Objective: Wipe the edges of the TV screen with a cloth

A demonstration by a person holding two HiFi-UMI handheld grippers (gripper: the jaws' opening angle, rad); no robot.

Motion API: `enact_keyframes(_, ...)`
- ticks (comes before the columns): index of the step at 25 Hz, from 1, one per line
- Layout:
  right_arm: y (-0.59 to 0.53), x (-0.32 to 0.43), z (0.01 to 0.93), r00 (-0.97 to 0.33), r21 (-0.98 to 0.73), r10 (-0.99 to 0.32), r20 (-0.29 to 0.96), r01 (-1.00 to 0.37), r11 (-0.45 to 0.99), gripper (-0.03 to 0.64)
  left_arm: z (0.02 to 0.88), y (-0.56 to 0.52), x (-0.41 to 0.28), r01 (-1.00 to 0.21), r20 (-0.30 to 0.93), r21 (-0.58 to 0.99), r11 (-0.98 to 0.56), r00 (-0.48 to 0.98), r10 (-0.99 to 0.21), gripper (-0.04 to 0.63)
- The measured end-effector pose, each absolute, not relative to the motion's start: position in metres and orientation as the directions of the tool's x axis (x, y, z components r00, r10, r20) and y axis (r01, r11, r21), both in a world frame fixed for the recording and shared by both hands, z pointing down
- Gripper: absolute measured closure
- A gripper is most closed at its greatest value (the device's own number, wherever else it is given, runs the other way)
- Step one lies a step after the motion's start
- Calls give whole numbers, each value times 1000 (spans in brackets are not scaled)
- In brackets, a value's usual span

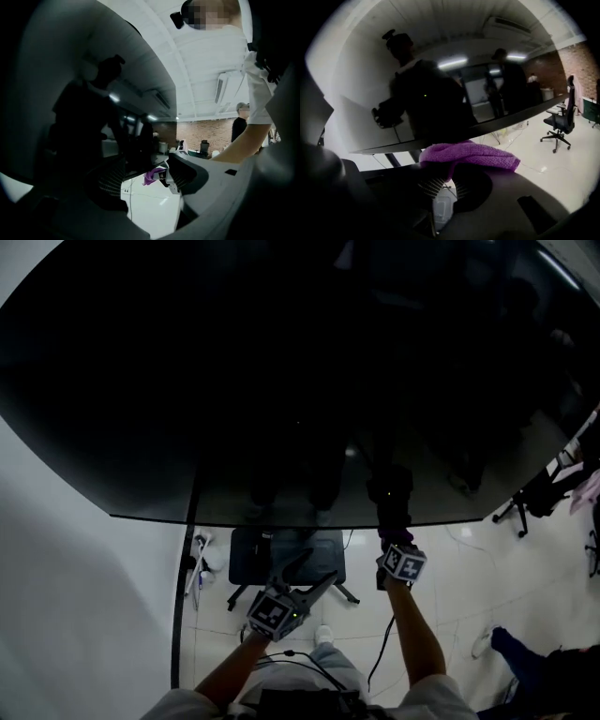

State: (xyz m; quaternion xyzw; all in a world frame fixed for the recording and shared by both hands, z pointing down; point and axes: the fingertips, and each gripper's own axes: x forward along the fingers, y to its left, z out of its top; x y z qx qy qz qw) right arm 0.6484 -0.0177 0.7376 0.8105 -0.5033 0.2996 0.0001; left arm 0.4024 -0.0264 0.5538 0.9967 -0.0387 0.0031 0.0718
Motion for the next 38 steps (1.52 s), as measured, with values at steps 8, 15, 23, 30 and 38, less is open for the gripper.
enact_keyframes(8, -132, 496, 744, 162, -254, -848, 504, -911, -325, 571, 581, -123, 272, -341, 4, 155, -927, 939, -345, 330)
enact_keyframes(15, -196, 401, 762, 67, -282, -860, 506, -929, -239, 572, 586, -175, 178, -492, 7, 183, -851, 866, -500, 330)
enact_keyframes(23, -291, 253, 744, -96, -255, -881, 463, -967, -28, 572, 583, -222, 62, -656, 8, 197, -728, 744, -668, 330)
enact_keyframes(30, -372, 116, 748, -249, -290, -855, 456, -949, 122, 572, 582, -256, -48, -767, 21, 193, -612, 627, -778, 331)
enact_keyframes(38, -450, -24, 746, -393, -348, -808, 439, -904, 250, 572, 585, -281, -142, -838, 11, 98, -537, 540, -841, 331)
